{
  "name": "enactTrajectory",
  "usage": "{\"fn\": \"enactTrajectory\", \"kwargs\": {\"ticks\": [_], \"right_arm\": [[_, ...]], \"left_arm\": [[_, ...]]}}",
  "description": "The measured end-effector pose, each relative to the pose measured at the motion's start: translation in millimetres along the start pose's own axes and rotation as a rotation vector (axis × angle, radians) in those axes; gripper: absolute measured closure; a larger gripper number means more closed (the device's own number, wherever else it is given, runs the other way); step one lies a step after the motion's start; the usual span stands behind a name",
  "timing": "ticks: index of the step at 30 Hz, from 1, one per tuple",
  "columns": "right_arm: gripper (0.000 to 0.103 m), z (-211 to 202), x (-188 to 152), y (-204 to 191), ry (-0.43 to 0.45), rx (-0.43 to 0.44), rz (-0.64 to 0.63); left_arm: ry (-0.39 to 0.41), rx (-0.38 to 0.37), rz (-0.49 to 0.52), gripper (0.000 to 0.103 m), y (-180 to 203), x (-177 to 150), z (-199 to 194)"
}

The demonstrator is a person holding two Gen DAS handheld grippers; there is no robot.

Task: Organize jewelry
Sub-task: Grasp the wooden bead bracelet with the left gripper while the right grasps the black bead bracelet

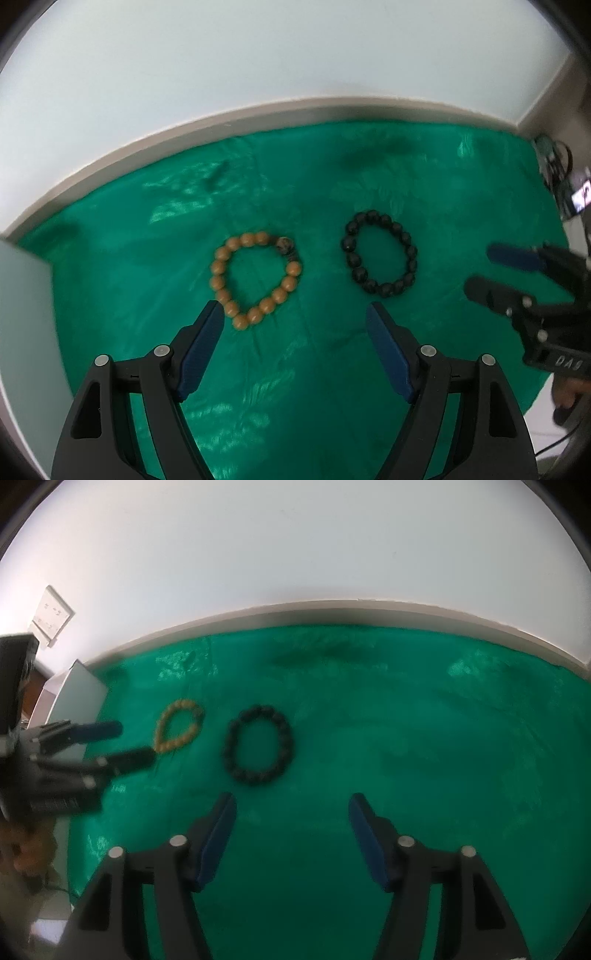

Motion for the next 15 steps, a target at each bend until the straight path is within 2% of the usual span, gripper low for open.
{"fn": "enactTrajectory", "kwargs": {"ticks": [4,6,10,12,13,15], "right_arm": [[0.046,21.3,12.7,-14.2,-0.018,0.022,-0.044],[0.054,29.5,16.0,-20.3,-0.023,0.023,-0.07],[0.058,50.4,24.1,-23.4,-0.031,-0.015,-0.117],[0.067,59.4,24.9,-23.0,-0.04,-0.032,-0.136],[0.067,64.1,24.6,-23.7,-0.044,-0.038,-0.149],[0.07,70.5,22.7,-25.6,-0.048,-0.047,-0.171]], "left_arm": [[-0.018,0.004,0.028,0.027,-5.4,-0.3,19.7],[-0.029,0.0,0.037,0.03,-7.7,-2.4,26.9],[-0.016,-0.007,0.085,0.032,-4.7,0.5,31.6],[-0.015,-0.023,0.096,0.035,-2.4,1.9,34.6],[-0.022,-0.03,0.092,0.04,-2.1,2.6,38.8],[-0.009,-0.024,0.089,0.043,-3.7,4.8,41.7]]}}
Point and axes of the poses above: each gripper's, at about its wrist camera, not at the fingertips, and z roughly the way its jaws point, y to its right, x to its top, the point moved 10 cm from there along z, roughly the way its jaws point, and after that the axes turned 12 degrees about z, right-handed, at the moved point
